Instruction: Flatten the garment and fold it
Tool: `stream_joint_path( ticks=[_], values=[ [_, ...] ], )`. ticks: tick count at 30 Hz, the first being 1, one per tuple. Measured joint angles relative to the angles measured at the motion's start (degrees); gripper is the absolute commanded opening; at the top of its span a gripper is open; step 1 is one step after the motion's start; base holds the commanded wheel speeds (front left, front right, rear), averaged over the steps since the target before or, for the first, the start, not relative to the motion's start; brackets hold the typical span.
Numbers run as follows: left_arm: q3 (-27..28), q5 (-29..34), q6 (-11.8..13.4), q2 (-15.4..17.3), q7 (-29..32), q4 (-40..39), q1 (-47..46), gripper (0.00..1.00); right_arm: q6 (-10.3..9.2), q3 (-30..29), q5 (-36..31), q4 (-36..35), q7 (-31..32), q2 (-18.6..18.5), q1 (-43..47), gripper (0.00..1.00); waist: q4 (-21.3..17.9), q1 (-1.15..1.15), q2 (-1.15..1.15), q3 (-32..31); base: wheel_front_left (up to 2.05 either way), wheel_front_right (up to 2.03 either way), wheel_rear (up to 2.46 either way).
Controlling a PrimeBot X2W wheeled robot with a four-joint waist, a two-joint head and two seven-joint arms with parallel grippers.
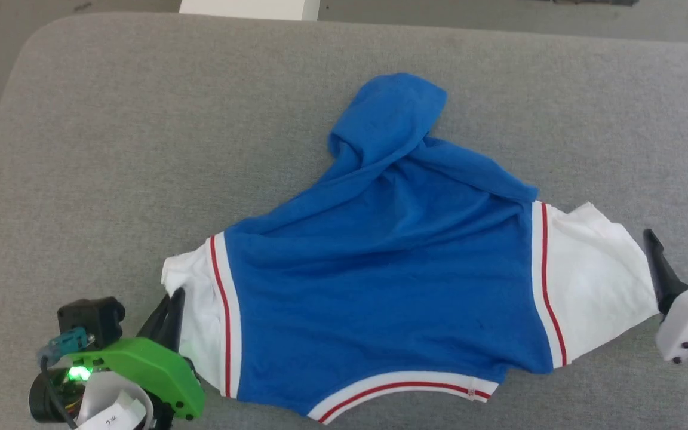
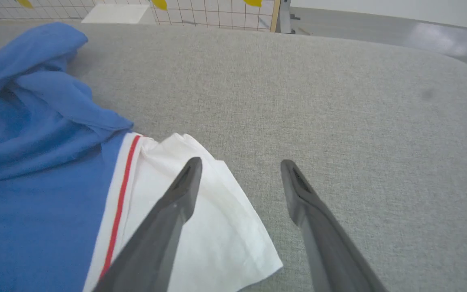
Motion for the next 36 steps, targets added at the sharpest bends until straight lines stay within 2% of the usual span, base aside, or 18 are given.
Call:
stream_joint_path(
  ticks=[3,9,16,17,18,19,20,23,27,32,36],
  values=[
    [-0.7,0.0,-0.1,0.0,0.5,-0.4,-0.7,0.0,0.01,1.0,1.7,2.0,6.5,-4.7,-1.3,1.0,0.0,0.0,0.0,1.0,0.0,0.0,0.0],
    [-1.1,0.0,-0.1,0.1,0.9,-0.6,-1.1,0.0,0.0,5.0,6.3,6.2,15.7,-10.1,-1.6,1.0,0.5,0.0,0.0,2.8,0.0,0.0,0.0],
    [-1.4,-0.1,-0.1,0.1,1.4,-1.0,-1.5,0.0,-0.01,8.3,9.5,7.6,17.3,-14.0,-2.6,1.0,1.4,0.0,0.0,4.3,0.0,0.0,0.0],
    [-1.5,-0.1,-0.1,0.1,1.4,-1.0,-1.5,0.0,-0.01,8.6,9.7,7.8,17.1,-14.3,-2.7,0.96,1.5,0.0,0.0,4.4,0.0,0.0,0.0],
    [-1.5,-0.1,-0.1,0.1,1.4,-1.0,-1.5,0.0,-0.01,8.6,10.3,8.1,17.0,-14.3,-2.8,0.45,1.6,0.0,0.0,4.5,0.0,0.0,0.0],
    [-1.5,-0.1,-0.1,0.1,1.4,-1.0,-1.5,0.0,-0.02,8.5,10.9,8.3,16.5,-14.1,-3.0,0.2,1.7,0.0,0.0,4.5,0.0,0.0,0.0],
    [-1.5,-0.2,0.0,0.1,1.4,-1.0,-1.5,0.0,-0.02,8.5,11.0,8.3,16.2,-14.0,-3.1,0.0,1.7,0.0,0.0,4.4,0.0,0.0,0.0],
    [-1.3,-0.7,0.0,0.1,1.4,-1.3,-1.5,0.0,-0.01,8.6,11.3,8.0,15.2,-12.9,-3.5,0.0,1.5,0.0,0.0,3.8,0.0,0.0,0.0],
    [-1.4,-4.1,-1.3,-1.2,0.1,-2.3,-1.6,0.0,0.0,6.7,12.2,6.3,10.1,-9.7,-4.0,0.0,1.0,0.0,0.0,1.8,0.0,0.0,0.0],
    [-1.4,-7.8,-3.2,-3.3,-2.2,-2.9,-4.2,0.0,0.0,1.6,15.2,4.4,4.4,-2.5,-6.7,0.0,0.5,0.0,0.0,-1.4,0.0,0.0,0.0],
    [-1.4,-10.2,-3.9,-4.1,-1.8,-2.2,-9.0,0.0,0.0,-0.2,16.0,3.9,1.8,1.2,-10.2,0.0,0.0,0.0,0.0,-4.3,0.0,0.0,0.0]
  ],
)
